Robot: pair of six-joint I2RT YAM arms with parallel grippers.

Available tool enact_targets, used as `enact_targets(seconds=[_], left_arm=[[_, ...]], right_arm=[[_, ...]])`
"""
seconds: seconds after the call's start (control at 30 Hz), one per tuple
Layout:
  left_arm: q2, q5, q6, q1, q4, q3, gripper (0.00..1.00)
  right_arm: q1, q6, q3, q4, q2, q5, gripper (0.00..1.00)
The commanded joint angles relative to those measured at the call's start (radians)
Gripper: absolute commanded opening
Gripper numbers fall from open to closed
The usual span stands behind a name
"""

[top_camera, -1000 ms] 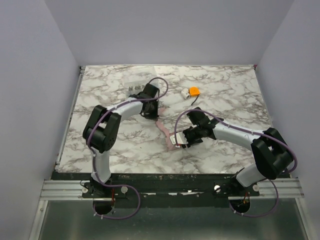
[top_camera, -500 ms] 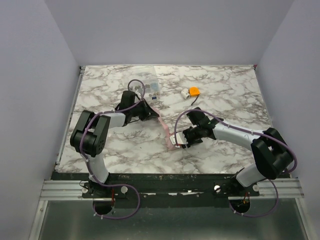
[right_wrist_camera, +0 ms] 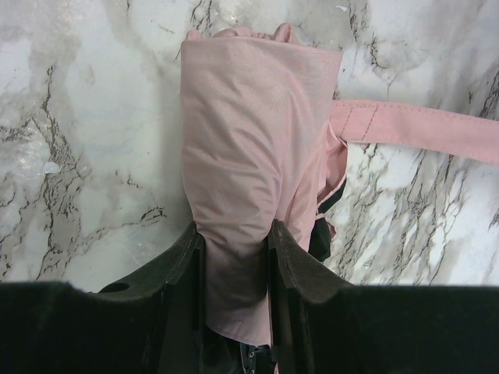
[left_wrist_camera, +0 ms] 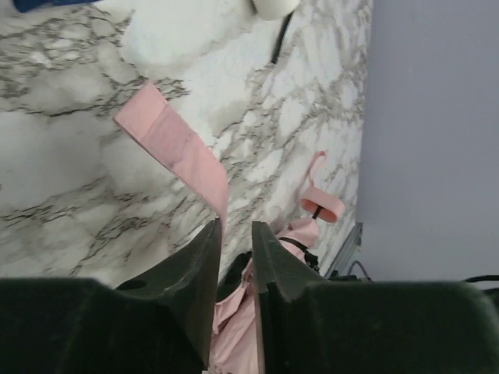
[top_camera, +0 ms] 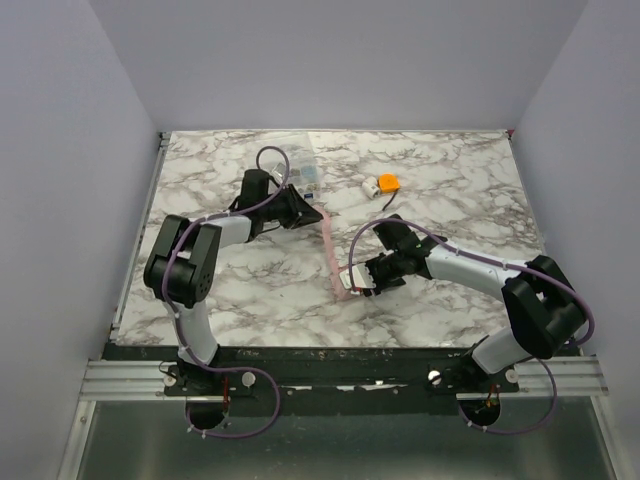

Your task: Put away the umbrella

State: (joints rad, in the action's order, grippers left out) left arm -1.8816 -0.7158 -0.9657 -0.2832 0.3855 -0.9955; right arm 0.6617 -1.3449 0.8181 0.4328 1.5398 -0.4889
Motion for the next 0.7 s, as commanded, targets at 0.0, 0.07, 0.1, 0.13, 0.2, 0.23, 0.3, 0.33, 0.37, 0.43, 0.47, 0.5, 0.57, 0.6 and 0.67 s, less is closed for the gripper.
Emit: enact_targets(seconds=[0.0, 0.07, 0.1, 0.13, 0.2, 0.23, 0.3, 0.33, 0.37, 0.43, 0.47, 0.5, 0.57, 0.6, 0.67], left_arm=[[0.105, 0.200, 0.174, 0.021, -0.289, -0.031, 0.28], [0.151, 0.247, 0.212, 0.031, -0.312, -0.023, 0.28], [0.183, 0.273, 0.237, 0.033, -0.316, -0.015, 0.28], [0.225, 0.311, 0.273, 0.033, -0.323, -0.006, 0.29], [0.322, 0.369, 0.335, 0.033, -0.296, 0.036, 0.29], [0.382, 0.401, 0.377, 0.032, -0.266, 0.083, 0.29], [0.541, 0.437, 0.431, 0.032, -0.129, 0.204, 0.43], [0.625, 0.443, 0.452, 0.032, -0.049, 0.270, 0.60], [0.696, 0.444, 0.467, 0.035, 0.047, 0.351, 0.82], [0.818, 0.423, 0.434, 0.049, 0.235, 0.500, 0.99], [0.861, 0.360, 0.430, 0.064, 0.318, 0.562, 0.98], [0.889, 0.246, 0.438, 0.078, 0.381, 0.594, 0.99], [0.943, 0.106, 0.521, 0.062, 0.363, 0.621, 0.93], [0.978, 0.080, 0.602, 0.021, 0.338, 0.641, 0.92], [1.065, 0.166, 0.813, -0.134, 0.288, 0.698, 0.92]], right_arm=[[0.026, 0.052, -0.077, 0.280, 0.088, -0.015, 0.12], [0.025, 0.053, -0.075, 0.281, 0.090, -0.015, 0.12], [0.026, 0.053, -0.074, 0.282, 0.091, -0.014, 0.12], [0.025, 0.055, -0.074, 0.280, 0.092, -0.013, 0.12], [0.025, 0.055, -0.071, 0.283, 0.095, -0.016, 0.12], [0.026, 0.053, -0.065, 0.293, 0.101, -0.018, 0.12], [0.026, 0.046, -0.046, 0.324, 0.125, -0.031, 0.12], [0.026, 0.045, -0.035, 0.340, 0.139, -0.038, 0.12], [0.025, 0.049, -0.021, 0.356, 0.156, -0.043, 0.12], [0.026, 0.058, 0.003, 0.385, 0.194, -0.041, 0.12], [0.027, 0.062, 0.021, 0.401, 0.216, -0.038, 0.12], [0.027, 0.079, 0.034, 0.410, 0.236, -0.033, 0.12], [0.028, 0.110, 0.075, 0.434, 0.283, -0.027, 0.11], [0.028, 0.127, 0.096, 0.452, 0.314, -0.024, 0.11], [0.028, 0.161, 0.141, 0.481, 0.373, -0.017, 0.11]])
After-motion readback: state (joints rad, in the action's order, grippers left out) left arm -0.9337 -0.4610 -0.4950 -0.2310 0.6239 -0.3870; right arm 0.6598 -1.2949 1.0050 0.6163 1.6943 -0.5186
